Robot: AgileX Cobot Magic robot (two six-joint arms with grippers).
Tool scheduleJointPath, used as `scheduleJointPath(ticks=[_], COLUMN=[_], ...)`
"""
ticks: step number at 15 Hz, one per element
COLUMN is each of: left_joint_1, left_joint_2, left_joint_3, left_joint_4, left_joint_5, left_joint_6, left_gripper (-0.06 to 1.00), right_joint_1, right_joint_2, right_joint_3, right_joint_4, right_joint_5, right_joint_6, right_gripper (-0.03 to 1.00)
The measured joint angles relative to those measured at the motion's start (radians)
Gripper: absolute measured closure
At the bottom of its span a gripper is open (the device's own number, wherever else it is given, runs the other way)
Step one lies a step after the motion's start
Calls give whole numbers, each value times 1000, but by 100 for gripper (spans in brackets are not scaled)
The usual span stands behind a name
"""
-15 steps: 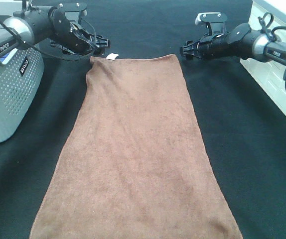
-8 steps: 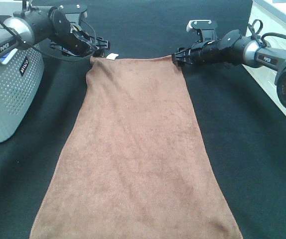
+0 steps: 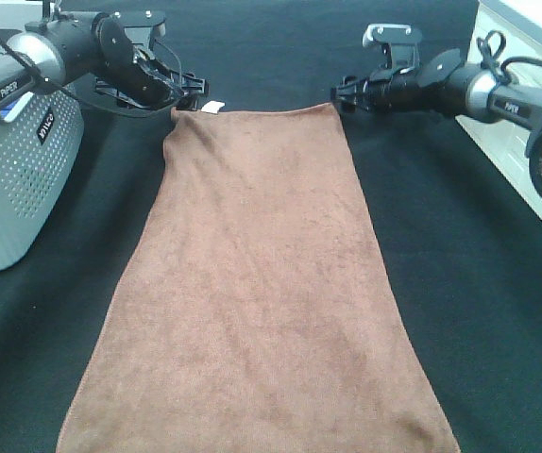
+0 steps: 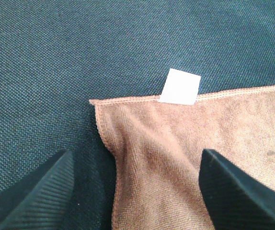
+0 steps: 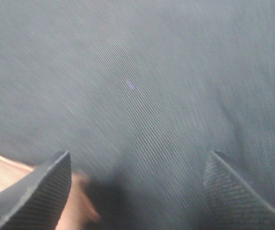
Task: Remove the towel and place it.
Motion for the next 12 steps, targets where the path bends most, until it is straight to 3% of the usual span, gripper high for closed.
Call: scheduleJointPath(ticks=[12], left_joint_1=[0], left_joint_2=[0], left_joint_3=[0], left_joint_4=[0], left_joint_5=[1], left_joint_6=[0], left_gripper=[25], right_joint_1=[41], right_joint_2=[29], right_joint_3=[0], right_joint_4=[5], right_joint_5=[7], right_joint_6=[6], right_gripper=[24])
